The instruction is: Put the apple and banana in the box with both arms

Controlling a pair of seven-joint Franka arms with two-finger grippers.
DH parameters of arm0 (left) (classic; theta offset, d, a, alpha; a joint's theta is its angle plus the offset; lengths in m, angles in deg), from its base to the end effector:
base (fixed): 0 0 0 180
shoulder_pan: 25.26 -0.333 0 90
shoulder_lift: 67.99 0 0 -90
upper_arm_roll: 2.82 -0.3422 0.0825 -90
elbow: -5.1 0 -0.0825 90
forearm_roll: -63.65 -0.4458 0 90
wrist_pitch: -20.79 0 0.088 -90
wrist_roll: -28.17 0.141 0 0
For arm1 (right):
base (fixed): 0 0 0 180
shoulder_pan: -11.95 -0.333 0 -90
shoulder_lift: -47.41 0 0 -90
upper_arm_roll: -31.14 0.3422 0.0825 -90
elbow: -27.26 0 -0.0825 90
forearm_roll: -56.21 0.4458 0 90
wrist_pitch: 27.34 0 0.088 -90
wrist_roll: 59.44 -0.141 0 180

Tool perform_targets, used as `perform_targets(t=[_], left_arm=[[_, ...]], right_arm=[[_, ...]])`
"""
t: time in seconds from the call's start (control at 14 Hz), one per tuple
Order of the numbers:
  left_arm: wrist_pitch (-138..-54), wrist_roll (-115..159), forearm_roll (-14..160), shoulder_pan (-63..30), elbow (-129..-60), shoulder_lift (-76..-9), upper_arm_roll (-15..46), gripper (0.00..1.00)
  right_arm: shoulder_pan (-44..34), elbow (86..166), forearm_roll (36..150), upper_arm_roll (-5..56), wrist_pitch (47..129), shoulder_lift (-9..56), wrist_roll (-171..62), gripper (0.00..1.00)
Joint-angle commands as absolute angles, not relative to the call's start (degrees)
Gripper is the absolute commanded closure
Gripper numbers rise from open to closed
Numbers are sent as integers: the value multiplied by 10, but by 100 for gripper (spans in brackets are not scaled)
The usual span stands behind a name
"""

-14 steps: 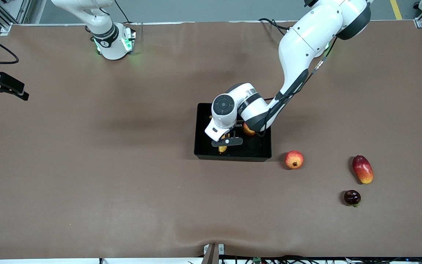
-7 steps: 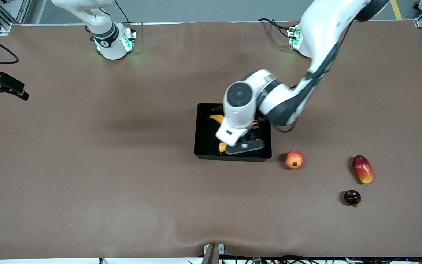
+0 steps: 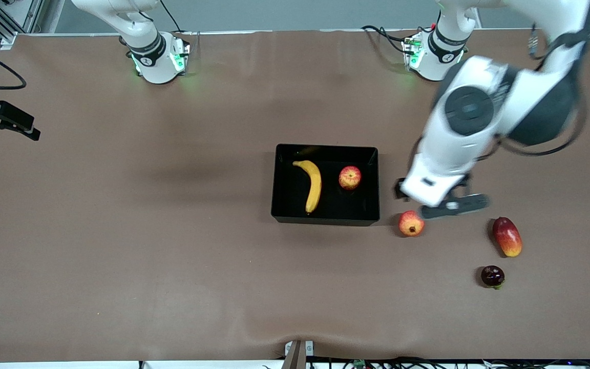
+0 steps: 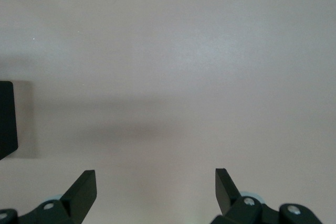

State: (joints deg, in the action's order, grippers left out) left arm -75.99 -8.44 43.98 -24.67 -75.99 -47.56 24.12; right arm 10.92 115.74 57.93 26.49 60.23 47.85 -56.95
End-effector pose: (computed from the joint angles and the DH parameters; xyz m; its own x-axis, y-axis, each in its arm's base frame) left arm 0.6793 -0.2544 0.4933 0.9897 0.1256 0.0693 0.1358 -0.9758 -0.1714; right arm 0.6085 -0.0343 0.6319 0.9998 -0.0185 -0.0069 -0.0187 -0.9993 -0.0309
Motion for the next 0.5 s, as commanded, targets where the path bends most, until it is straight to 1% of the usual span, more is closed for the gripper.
perform_targets(t=[0.0, 0.07, 0.29, 0.43], left_arm=[[-732, -10, 451, -274, -769, -531, 241, 0], [-730, 11, 454, -288, -770, -546, 241, 0], [-689, 50, 451, -297, -770, -580, 239, 0], [-684, 96, 455, -314, -770, -600, 237, 0]], right_arm=[[115, 1159, 580, 268, 602, 481, -567, 0], [115, 1159, 580, 268, 601, 481, -567, 0], [115, 1159, 580, 268, 601, 481, -567, 0], [115, 1159, 580, 268, 601, 481, -567, 0]])
